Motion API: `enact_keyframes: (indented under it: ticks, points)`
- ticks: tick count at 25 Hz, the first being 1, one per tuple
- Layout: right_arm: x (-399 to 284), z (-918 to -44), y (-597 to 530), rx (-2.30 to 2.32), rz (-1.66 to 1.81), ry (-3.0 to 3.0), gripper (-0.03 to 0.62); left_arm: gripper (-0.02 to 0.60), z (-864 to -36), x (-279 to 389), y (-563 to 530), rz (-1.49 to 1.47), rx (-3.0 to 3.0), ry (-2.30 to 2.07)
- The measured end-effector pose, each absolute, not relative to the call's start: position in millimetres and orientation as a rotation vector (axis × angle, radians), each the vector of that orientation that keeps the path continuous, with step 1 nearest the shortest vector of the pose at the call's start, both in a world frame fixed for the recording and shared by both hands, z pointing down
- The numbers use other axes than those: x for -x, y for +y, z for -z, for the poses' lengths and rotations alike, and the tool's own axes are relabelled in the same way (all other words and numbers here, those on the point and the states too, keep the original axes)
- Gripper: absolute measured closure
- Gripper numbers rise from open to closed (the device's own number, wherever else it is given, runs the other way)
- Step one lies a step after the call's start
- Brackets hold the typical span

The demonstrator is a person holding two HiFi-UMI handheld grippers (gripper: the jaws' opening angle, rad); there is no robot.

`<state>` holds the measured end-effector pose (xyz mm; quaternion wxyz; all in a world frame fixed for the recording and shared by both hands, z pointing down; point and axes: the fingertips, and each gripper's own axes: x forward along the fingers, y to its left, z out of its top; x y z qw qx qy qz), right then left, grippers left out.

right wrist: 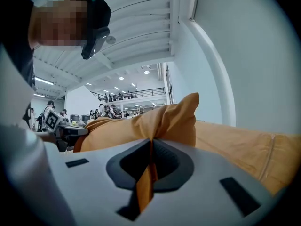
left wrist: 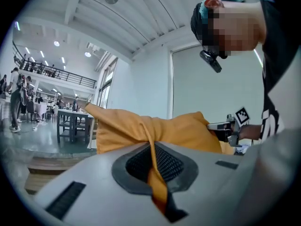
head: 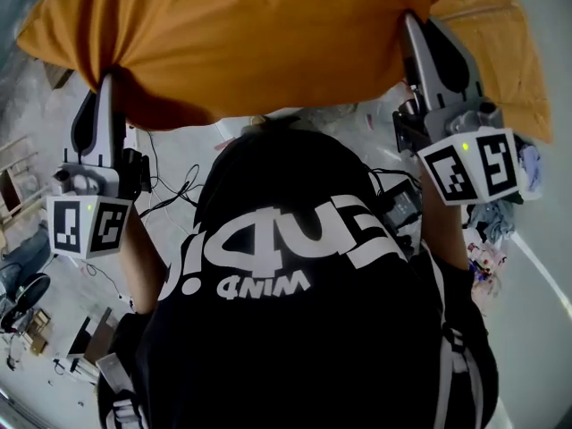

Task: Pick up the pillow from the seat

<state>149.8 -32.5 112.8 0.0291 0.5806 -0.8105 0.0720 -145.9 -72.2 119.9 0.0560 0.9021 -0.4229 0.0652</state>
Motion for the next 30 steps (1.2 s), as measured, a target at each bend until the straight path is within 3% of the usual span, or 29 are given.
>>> enact_keyframes:
  ticks: [30]
  points:
    - [-157.5,-127.9,-31.5,-1.785,-0.278,-2.507,0.563,0.568,-134.1,139.2,-68.0,-0.243,-2.692,-1.273]
